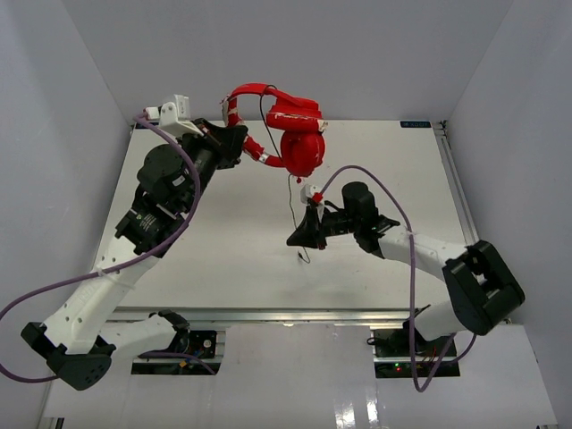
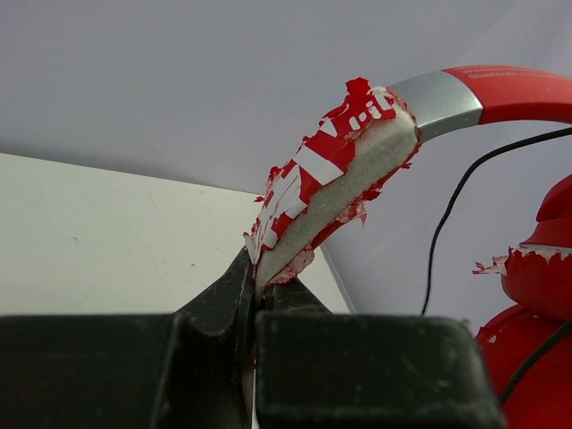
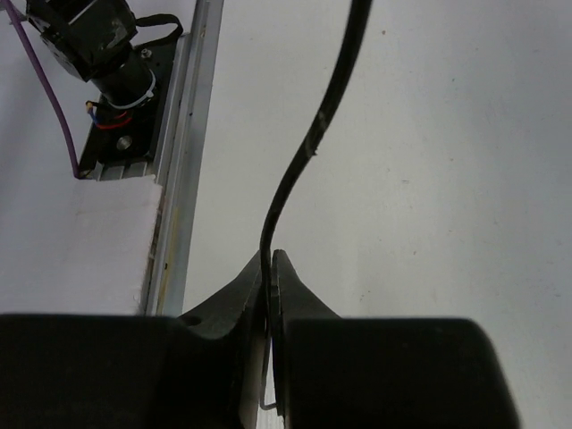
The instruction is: Wrap the headphones
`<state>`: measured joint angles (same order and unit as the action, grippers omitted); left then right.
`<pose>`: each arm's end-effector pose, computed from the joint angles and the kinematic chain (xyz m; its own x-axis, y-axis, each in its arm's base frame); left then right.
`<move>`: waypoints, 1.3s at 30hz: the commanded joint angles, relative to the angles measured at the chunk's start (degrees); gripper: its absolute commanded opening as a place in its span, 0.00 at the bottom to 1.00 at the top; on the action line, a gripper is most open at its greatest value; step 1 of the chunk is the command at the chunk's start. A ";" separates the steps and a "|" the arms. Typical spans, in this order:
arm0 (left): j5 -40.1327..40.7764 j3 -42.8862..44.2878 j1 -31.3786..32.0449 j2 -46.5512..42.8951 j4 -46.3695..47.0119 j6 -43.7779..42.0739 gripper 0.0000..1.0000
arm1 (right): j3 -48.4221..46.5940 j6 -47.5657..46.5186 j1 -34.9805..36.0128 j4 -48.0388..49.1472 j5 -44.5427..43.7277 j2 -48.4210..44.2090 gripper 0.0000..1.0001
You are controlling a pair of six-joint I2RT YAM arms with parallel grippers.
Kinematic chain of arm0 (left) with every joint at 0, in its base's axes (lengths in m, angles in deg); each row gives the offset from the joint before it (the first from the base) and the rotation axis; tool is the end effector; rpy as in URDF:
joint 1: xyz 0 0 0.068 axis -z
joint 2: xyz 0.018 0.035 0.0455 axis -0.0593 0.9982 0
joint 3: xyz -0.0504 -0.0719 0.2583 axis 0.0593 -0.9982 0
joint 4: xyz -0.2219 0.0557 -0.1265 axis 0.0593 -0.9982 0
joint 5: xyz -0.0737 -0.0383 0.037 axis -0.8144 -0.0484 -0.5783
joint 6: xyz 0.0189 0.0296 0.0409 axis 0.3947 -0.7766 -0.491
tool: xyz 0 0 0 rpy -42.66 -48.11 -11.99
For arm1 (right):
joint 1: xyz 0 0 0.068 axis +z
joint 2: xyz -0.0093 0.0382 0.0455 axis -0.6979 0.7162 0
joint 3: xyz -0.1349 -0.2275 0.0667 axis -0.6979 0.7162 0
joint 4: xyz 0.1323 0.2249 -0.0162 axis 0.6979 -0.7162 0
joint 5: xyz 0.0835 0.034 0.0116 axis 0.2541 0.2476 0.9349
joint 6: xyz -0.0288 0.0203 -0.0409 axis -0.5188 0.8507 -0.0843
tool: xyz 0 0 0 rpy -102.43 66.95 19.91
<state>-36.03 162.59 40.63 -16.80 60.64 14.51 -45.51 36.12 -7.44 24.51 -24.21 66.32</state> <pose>0.1817 -0.1250 0.4793 -0.1188 -0.5397 -0.8334 0.3347 0.7685 -0.5453 0.2232 0.2020 0.2414 -0.1205 -0.1796 -0.9763 -0.9927 0.0200 0.1188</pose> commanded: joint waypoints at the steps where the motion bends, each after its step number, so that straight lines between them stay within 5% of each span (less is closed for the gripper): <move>1: 8.79 1.82 -0.23 0.45 2.43 -4.83 0.00 | -10.16 -28.58 0.57 -36.02 -9.25 -7.98 0.08; 3: 10.91 1.45 -0.23 2.33 3.40 -8.13 0.00 | -14.37 -36.52 1.24 -49.33 -15.63 -10.75 0.08; 6: 12.03 0.53 -0.32 6.10 5.26 -11.05 0.00 | -16.34 -40.23 3.85 -55.14 -24.84 -16.39 0.08; 10: 8.98 2.96 -0.41 12.31 6.16 -6.79 0.00 | -23.36 -41.04 5.93 -66.54 -26.73 -10.67 0.08; 27: 5.49 7.82 -2.87 16.86 4.84 3.18 0.00 | -12.75 -44.12 11.95 -70.72 -25.47 -9.14 0.08; 39: 8.33 13.80 -3.41 31.79 2.05 1.51 0.00 | -20.73 -42.01 18.81 -69.86 -56.82 -4.32 0.08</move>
<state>-29.69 173.21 37.68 12.86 59.98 15.74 -61.18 -6.66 10.57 -44.76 -66.47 61.47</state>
